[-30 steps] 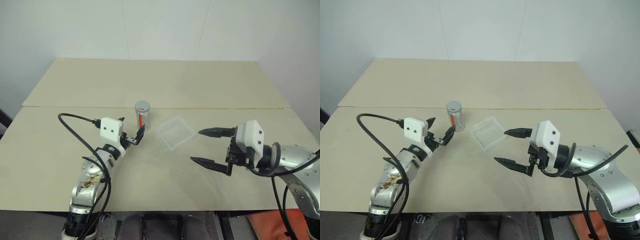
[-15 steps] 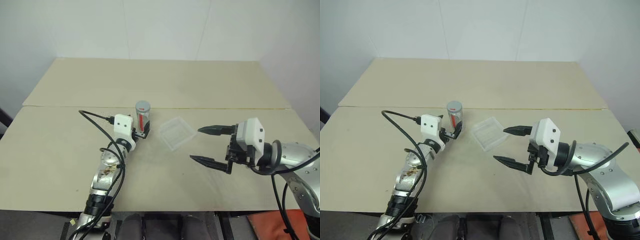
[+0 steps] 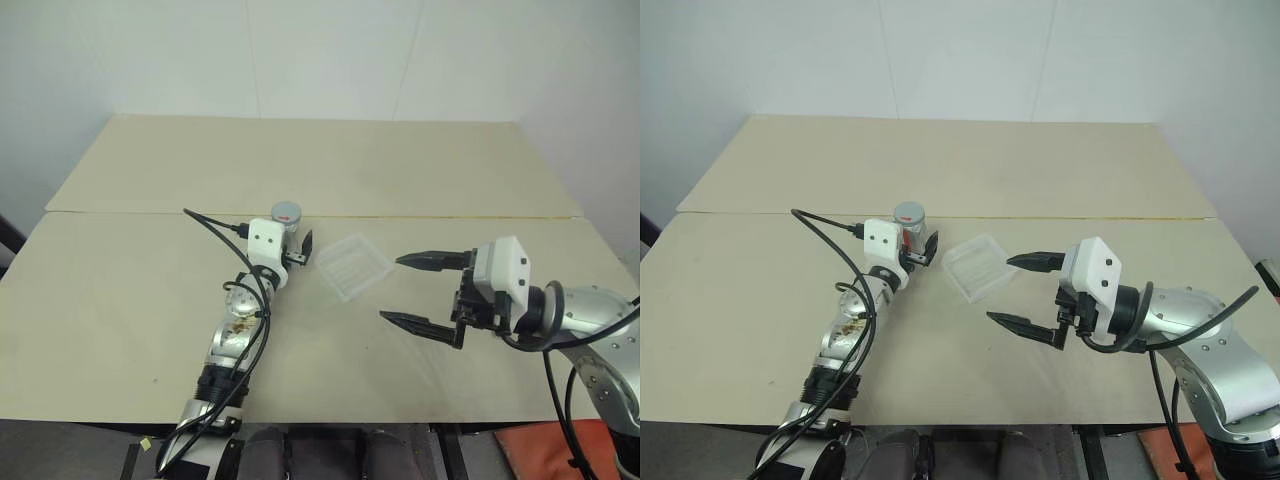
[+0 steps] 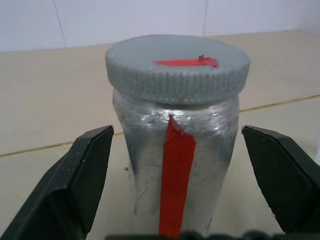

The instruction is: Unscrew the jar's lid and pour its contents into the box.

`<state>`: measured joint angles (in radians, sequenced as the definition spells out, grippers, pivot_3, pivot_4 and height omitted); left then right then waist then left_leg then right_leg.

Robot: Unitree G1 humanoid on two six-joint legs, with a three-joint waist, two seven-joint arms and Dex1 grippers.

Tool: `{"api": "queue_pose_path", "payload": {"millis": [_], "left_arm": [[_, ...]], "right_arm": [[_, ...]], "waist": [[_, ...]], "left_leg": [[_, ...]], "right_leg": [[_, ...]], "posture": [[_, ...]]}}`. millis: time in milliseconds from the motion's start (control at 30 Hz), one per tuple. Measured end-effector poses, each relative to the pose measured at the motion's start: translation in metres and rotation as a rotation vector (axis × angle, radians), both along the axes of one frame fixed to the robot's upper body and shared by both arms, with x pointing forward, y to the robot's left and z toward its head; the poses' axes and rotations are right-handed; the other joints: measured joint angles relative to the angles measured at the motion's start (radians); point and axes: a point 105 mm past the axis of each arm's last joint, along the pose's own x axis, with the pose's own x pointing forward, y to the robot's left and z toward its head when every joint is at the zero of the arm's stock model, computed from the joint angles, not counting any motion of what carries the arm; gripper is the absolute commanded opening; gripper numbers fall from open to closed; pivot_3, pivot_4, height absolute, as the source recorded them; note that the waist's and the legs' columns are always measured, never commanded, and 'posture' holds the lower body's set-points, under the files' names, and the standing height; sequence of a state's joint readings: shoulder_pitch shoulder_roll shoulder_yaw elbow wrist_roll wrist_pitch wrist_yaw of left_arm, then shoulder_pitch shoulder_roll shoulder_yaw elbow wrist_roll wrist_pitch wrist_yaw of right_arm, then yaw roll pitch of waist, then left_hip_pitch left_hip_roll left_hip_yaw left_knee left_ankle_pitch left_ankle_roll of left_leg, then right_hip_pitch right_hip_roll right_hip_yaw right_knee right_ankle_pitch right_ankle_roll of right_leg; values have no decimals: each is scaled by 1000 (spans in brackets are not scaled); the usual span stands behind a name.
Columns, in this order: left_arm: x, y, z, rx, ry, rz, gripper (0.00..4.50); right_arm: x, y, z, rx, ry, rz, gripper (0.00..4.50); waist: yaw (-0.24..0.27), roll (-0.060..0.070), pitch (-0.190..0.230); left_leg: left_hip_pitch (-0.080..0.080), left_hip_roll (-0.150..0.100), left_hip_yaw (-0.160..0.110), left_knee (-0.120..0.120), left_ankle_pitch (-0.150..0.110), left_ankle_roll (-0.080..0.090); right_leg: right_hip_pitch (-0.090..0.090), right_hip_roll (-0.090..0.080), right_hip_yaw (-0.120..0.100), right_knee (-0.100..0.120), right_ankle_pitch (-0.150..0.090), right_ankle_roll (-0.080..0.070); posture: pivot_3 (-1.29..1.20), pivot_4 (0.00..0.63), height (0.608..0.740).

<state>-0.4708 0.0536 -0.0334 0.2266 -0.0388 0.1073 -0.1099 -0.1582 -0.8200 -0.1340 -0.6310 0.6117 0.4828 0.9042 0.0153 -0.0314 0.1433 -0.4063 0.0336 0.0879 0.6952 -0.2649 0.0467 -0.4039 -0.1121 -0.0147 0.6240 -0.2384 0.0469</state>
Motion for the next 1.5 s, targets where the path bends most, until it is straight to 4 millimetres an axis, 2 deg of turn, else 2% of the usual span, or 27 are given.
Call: {"api": "queue_pose_path", "payload": {"millis": [500,600,800,1033,1133,1333,1433,1500], "left_arm": [[6,-1,-3,-13,-21,65,4478],[7,-1,-2,-13,-24,67,3893],[8,-2,-2,-12,-29,50,1930],[10,-2,-2,-1,-27,32,1911],[10,5,3,33,-36,-45,1911],[-3,43,39,128,-80,-261,1911],[-18,63,57,147,-66,-403,1911],[-33,67,68,157,-52,-537,1911]], "right_arm": [[-1,-1,-1,-7,5,-7,4500],[-2,-1,-1,-8,3,-7,4500],[-2,0,0,-6,-3,-11,4500],[-3,0,1,-5,-8,-12,4500],[-2,4,2,11,-14,-9,4500],[3,15,13,54,-51,24,4500],[10,23,22,113,-48,36,4500],[16,30,30,155,-47,40,4500]], "waist": [[0,0,0],[0,0,0],[0,0,0],[0,0,0],[-4,0,0],[-13,0,0],[-13,0,0],[-15,0,0]], "left_leg": [[0,0,0,0,0,0],[0,0,0,0,0,0],[0,0,0,0,0,0],[0,0,0,0,0,0],[0,0,0,0,0,0],[0,1,0,-1,1,-1],[0,1,1,-1,1,-1],[0,1,1,-1,1,-2]], "right_leg": [[0,0,0,0,0,0],[0,0,0,0,0,0],[0,0,0,0,0,0],[0,0,0,0,0,0],[-1,0,0,0,0,0],[-2,1,0,1,0,0],[-2,0,0,2,0,0],[-2,1,-1,2,0,0]], "posture": [[0,150,740],[0,150,740],[0,150,740],[0,150,740],[0,150,740],[0,150,740],[0,150,740],[0,150,740]]}}
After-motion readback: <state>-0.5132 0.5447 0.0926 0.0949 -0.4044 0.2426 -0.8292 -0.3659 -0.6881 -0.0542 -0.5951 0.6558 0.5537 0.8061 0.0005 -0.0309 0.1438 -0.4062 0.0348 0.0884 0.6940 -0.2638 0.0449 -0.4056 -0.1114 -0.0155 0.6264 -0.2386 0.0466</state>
